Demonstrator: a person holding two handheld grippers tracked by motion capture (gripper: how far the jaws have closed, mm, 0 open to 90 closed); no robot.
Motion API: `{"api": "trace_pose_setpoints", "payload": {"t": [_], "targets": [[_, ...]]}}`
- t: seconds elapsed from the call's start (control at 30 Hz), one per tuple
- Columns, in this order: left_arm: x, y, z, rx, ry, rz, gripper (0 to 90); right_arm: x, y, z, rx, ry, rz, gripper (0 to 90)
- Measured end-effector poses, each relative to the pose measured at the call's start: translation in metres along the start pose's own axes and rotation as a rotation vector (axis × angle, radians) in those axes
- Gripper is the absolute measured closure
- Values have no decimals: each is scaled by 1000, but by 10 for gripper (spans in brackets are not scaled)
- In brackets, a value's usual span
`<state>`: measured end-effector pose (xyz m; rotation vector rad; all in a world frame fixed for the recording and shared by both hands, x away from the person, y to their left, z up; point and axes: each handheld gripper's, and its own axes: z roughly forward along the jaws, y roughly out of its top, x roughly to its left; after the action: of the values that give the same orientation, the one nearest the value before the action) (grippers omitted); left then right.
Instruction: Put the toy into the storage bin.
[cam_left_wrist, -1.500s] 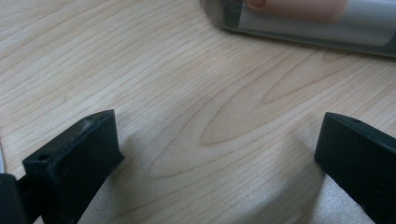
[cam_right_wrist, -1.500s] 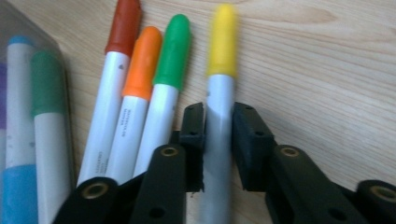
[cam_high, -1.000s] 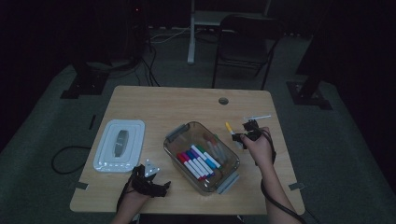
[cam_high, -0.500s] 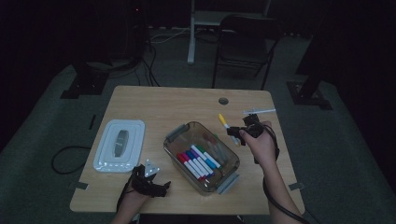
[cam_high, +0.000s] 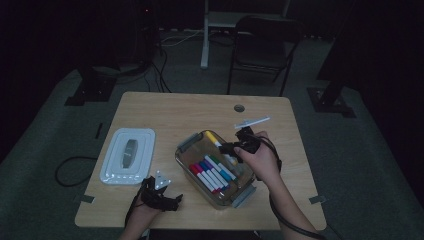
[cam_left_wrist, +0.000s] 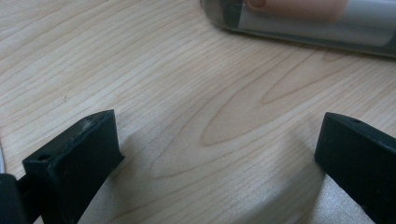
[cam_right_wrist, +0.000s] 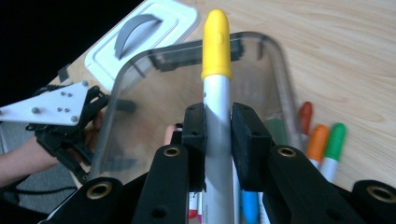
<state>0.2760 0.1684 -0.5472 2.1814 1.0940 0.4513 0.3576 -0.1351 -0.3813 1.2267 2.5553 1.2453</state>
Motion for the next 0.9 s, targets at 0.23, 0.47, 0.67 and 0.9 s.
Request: {"api": "trace_pose_setpoints", "payload": {"t": [0.23, 0.47, 0.67, 0.9], "targets": [[0, 0, 0, 0, 1, 2, 6, 18, -2, 28, 75, 69, -35, 763], [0, 0, 0, 1, 0, 1, 6, 29, -5, 58, 149, 98, -61, 763], [0, 0, 0, 0, 0, 0, 6, 31, -10, 82, 225, 94, -63, 763], [0, 0, 0, 0, 0, 0, 6, 32, -16, 102, 302, 77, -65, 763]]}}
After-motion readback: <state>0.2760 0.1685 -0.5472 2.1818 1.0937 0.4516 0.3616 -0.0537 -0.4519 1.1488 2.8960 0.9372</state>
